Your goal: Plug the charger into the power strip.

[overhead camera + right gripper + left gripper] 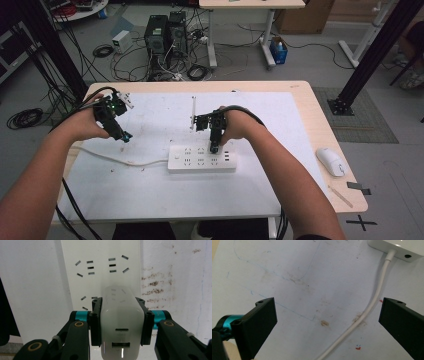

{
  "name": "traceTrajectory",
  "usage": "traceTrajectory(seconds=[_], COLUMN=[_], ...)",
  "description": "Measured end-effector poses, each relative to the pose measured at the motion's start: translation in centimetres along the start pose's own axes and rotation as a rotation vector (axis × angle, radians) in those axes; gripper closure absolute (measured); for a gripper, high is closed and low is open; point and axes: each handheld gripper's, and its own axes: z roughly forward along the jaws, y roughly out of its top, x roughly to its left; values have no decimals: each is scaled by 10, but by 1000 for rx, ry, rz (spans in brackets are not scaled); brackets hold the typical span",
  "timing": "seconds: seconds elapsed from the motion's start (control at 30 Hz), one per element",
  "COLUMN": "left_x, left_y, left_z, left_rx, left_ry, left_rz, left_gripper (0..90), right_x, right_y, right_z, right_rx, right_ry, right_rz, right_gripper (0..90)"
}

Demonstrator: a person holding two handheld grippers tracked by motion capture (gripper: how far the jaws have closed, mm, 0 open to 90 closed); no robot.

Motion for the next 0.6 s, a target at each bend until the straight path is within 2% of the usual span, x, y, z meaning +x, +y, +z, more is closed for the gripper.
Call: traceTrajectory(seconds=[0.3, 0.5, 0.6], left_x=[1, 0, 0], left_y=[0, 3, 4], left_z=[1, 2, 3], left_rx=[9, 11, 16], left_ry=[2, 0, 0], left_rz=[4, 8, 14], left_gripper=[17, 16, 16], right_x=[5, 8, 13], right_y=[5, 6, 9], right_z=[3, 4, 5], right_rx=[19, 26, 50], right_ry=[-37, -52, -81], right_rz=[-50, -56, -72], right_gripper=[625, 627, 628])
